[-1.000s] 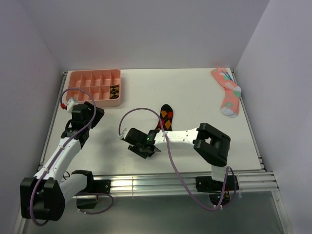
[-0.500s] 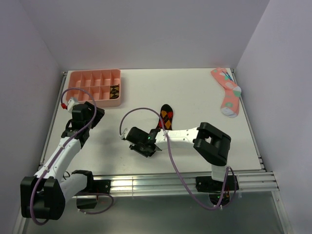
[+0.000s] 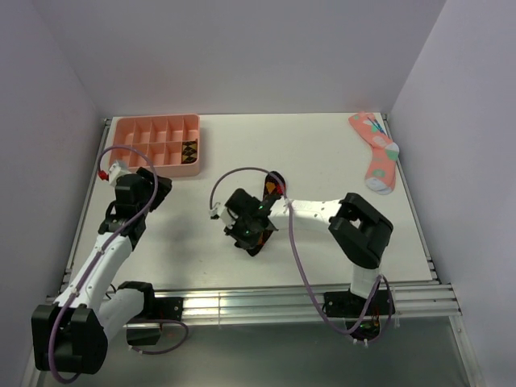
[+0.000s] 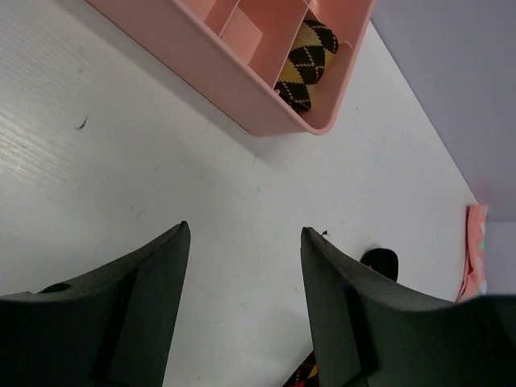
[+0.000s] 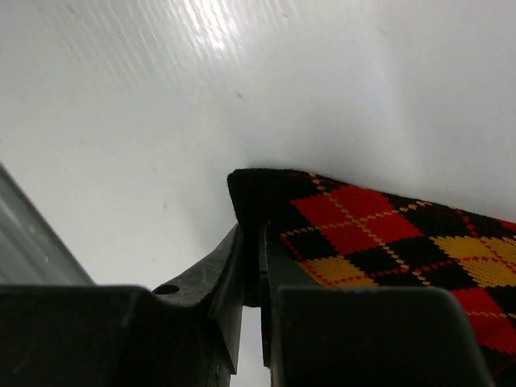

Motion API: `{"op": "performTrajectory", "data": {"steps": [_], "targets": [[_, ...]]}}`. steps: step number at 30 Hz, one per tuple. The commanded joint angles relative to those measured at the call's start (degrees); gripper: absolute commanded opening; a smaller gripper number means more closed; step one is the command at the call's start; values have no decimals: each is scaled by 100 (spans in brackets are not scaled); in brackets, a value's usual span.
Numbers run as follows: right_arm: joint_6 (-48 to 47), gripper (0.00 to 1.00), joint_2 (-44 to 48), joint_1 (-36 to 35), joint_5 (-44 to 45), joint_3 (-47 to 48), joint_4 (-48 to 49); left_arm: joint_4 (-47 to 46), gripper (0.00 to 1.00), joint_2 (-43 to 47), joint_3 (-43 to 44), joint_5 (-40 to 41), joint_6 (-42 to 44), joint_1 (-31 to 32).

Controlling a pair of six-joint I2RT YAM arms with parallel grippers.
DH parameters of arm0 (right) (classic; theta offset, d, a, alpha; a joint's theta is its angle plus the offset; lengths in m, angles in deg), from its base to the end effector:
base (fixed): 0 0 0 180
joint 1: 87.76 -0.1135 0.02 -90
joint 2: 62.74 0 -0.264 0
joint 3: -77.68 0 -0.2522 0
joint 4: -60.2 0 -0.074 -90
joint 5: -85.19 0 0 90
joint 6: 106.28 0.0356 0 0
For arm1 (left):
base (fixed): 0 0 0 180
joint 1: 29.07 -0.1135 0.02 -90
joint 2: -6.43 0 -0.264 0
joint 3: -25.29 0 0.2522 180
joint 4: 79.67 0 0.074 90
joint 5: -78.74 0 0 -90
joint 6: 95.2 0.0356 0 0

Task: Roll the socks
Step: Roll the sock at the center of the board.

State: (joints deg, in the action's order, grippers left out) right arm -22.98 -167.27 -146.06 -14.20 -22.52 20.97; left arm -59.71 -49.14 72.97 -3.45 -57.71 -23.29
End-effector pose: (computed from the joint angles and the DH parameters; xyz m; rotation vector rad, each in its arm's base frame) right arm 0.1859 0.3121 0.1655 -1.5287 2.3020 0.4823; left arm 0.2165 -0.0171 0.2456 -0.9062 1.8813 -0.4880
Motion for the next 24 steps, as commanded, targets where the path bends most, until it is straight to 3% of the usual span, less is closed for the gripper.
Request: {"op": "performTrajectory", "data": {"steps": [1,5,8,10,15,24], "targets": [[-603,13,416,547,-1510,83,-483,-347,63,239,-139,-210,180,-24],[-1227,13,223,1118,-3169,453,-1265,-567,61,546,-402,-482,285,-16],[-2024,14,-5,1435,-4014,699,-2003,-1163,59,802,-736,-711,382,54],[-2335,14,-268,1593,-4359,936,-2625,-1349,59,890,-886,-432,460,343],[-2907,15,-902,1752,-4800,1402,-3569,-1735,59,811,-1131,589,584,1811],[-2819,15,-1526,2007,-5143,1429,-3893,-3536,57,47,-1659,721,1348,3323]]}}
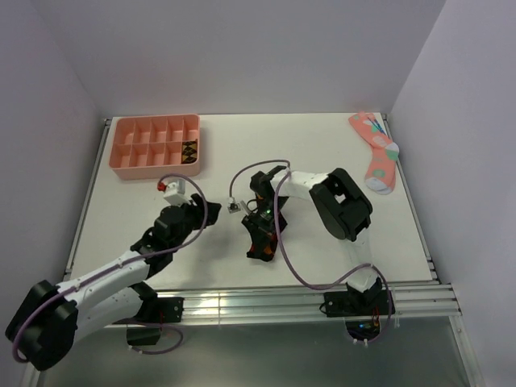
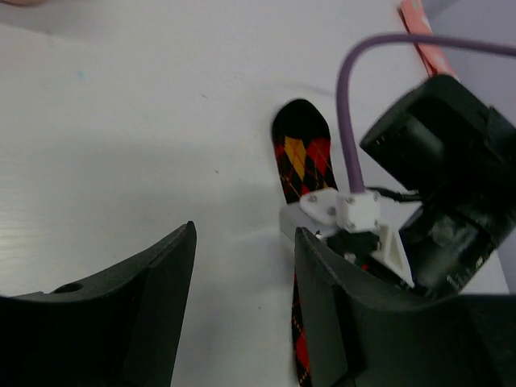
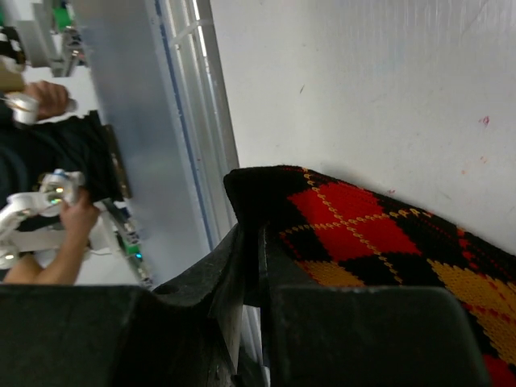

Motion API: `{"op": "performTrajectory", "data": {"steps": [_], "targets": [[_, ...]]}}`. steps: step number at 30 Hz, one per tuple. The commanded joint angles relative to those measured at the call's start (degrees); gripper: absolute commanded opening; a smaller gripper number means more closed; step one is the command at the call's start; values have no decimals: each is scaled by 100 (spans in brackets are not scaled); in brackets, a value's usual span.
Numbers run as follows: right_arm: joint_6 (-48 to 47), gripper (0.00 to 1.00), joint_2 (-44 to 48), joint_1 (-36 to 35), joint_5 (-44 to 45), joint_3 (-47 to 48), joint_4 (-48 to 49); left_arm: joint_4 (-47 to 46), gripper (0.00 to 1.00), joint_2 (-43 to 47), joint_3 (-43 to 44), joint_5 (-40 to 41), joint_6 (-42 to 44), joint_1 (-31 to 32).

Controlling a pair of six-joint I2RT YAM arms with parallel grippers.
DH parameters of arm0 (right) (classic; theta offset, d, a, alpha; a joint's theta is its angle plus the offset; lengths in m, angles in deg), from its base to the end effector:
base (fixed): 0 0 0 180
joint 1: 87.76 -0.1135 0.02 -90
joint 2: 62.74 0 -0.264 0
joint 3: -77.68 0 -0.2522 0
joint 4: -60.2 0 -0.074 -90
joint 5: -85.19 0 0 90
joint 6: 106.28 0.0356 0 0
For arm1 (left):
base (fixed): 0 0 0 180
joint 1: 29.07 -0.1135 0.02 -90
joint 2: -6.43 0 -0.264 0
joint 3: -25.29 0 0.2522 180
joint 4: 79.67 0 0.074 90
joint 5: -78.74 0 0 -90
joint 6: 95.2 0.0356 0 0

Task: Roll the socks
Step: Roll the sock at the center of the board.

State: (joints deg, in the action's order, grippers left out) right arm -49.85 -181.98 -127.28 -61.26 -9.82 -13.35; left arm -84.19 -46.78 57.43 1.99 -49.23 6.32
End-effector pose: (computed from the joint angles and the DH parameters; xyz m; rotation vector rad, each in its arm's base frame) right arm 0.2569 0.2504 0.1382 1.4411 -2.1545 -1.3757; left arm 0.1689 -0.1100 0.2033 -0.3092 1.8942 -0.7406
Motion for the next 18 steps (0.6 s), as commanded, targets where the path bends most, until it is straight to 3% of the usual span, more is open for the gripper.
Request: {"op": "performTrajectory", "data": {"steps": [1,8,12,18], "targets": [[-168,15,-203,164,-498,194,-550,-1272,58,-407,-158,169,640,493],[-424,15,-688,305,-754,177,-868,-3030,59,-1244,-650,-226,1107,1258],[-327,15,-715,384,-771,133,-745,-3803,60,-1736,-738,-990,1274,1303],[-195,15,-750,490,-754,71,-613,-4061,63,-2123,-844,-2134,1300,1303]]}}
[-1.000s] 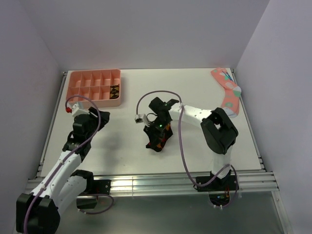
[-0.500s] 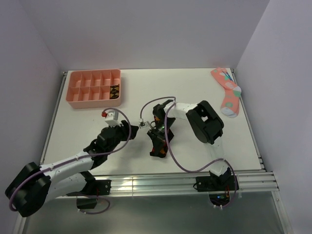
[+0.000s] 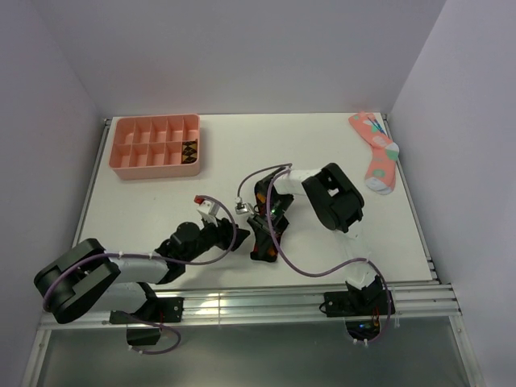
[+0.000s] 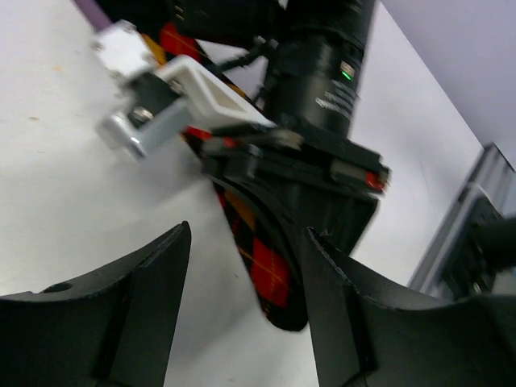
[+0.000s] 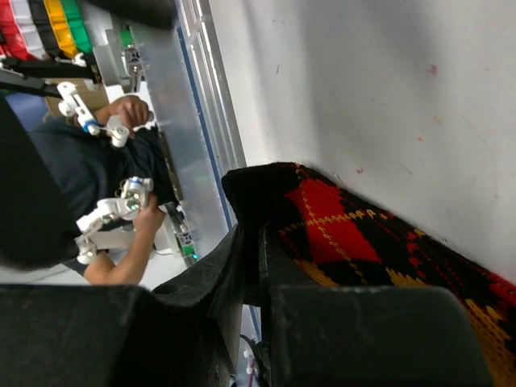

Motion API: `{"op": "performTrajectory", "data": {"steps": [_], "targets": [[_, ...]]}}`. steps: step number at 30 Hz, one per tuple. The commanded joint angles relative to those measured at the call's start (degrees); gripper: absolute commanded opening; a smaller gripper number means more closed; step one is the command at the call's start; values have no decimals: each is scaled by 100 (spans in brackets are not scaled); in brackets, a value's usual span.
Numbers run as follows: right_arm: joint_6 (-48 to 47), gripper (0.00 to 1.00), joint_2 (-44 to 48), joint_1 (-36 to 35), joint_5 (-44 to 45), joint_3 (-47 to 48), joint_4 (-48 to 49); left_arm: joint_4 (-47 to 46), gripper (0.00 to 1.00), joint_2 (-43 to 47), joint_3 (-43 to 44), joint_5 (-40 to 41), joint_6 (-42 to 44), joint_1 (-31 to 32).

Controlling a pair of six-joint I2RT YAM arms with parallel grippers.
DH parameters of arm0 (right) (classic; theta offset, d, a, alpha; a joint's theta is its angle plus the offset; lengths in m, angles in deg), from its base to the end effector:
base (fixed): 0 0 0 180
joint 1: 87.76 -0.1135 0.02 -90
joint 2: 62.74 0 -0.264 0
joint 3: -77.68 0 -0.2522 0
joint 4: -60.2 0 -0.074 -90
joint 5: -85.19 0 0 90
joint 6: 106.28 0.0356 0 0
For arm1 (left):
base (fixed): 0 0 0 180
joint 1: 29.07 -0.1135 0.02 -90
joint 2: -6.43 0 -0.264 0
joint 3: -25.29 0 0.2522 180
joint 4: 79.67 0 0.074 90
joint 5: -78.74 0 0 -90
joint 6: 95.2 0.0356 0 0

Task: Roll the socks
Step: Roll the sock at the center of the board.

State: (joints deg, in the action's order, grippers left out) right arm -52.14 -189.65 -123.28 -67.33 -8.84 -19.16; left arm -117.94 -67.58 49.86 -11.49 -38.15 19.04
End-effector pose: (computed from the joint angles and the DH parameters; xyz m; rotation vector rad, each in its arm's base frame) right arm 0.2698 0.2314 0.1023 1.1541 -2.1067 -1.4489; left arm 0.1460 -0.1630 0.1545 0.2515 1.8667 -1.0088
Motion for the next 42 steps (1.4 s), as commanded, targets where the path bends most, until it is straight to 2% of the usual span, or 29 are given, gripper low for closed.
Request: {"op": "performTrajectory", "data": {"steps": [1,7,27,32,42], "targets": [[113,15,17,116,-146,-44,12,-573,62,-34,-96,-925,227,31],[79,15,-79,239,-216,-18,-31,-615,59,-165,-219,-1418,236,48],[53,16,-132,292,-243,-27,-49,-1046,60,-1229,167,-1893,377,233],[-44,15,-176,318,-313,34,-207,-835,58,-1317,378,-1814,596,382],[-123,15,-176,397,-392,-1,-295,-1265,49,-1747,361,-1989,597,400]]}}
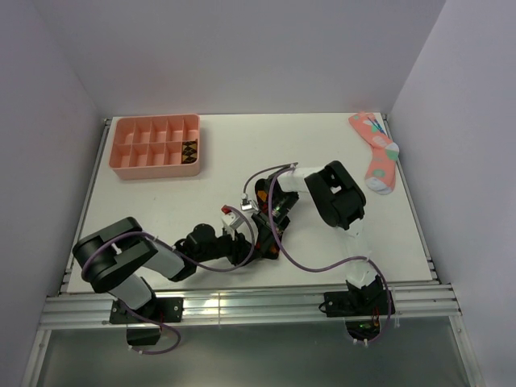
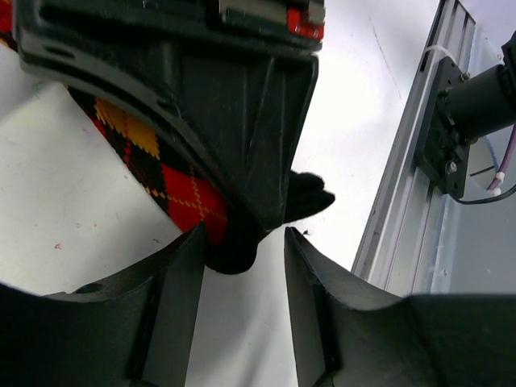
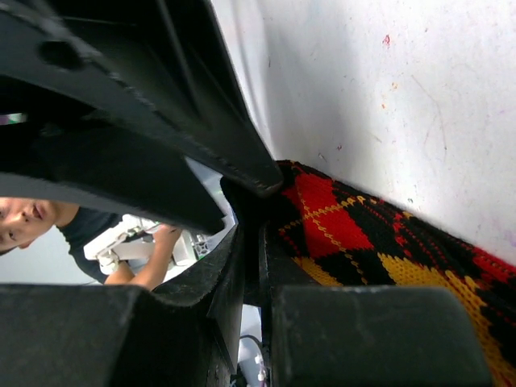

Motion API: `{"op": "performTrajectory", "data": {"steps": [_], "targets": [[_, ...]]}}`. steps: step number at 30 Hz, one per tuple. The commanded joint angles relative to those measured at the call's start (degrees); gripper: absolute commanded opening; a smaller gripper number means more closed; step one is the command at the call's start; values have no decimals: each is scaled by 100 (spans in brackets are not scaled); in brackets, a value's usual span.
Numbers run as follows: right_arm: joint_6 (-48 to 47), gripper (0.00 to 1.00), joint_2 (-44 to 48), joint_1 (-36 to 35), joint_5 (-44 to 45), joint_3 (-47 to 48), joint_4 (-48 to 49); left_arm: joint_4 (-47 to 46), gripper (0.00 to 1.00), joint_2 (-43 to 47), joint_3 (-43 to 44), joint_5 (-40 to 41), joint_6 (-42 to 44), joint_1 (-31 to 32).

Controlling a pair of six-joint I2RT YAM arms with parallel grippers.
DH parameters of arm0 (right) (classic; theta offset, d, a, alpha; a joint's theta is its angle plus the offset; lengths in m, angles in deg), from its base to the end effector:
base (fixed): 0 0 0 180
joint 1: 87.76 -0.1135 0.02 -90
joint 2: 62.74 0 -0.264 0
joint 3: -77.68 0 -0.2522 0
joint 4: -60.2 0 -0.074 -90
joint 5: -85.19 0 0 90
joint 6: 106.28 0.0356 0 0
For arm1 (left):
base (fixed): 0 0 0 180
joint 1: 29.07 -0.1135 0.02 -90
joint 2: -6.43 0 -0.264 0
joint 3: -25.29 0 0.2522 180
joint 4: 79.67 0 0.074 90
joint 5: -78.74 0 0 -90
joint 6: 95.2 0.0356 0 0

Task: Roll the socks
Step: Roll the sock at the center of the board.

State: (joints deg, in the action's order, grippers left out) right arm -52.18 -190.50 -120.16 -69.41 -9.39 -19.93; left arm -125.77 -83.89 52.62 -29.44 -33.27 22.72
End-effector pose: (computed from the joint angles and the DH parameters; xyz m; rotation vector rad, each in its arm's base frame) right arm 0.2791 0.2152 0.0972 1.0467 -2.1287 -1.5003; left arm 0.1392 -0.1948 0.1215 0.6547 1.9424 -1.2184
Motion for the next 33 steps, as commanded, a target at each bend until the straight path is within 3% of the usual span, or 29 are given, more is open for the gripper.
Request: {"op": "performTrajectory", "data": {"steps": [1,12,20,23,24,26,33], "targets": [[-136,15,-99,85,-176,45,-219,-622,48,-152,68,-221,92,33],[-119,15,-143,146,-167,19,-183,-738,43,-345,103,-248,57,33],[-14,16,-56,190,-106,-43,-43,-581,20,-407,208,-196,48,33],[100,19,-3,190,-36,-104,71,-404,6,-346,279,-204,39,33],[162,28,32,190,8,-139,150,-100,0,-328,400,-213,39,33],[433,34,207,199,192,-244,483,253,0,-223,620,-222,13,59],[1269,50,936,287,834,-473,1451,2582,0,41,1438,367,-22,226]]}}
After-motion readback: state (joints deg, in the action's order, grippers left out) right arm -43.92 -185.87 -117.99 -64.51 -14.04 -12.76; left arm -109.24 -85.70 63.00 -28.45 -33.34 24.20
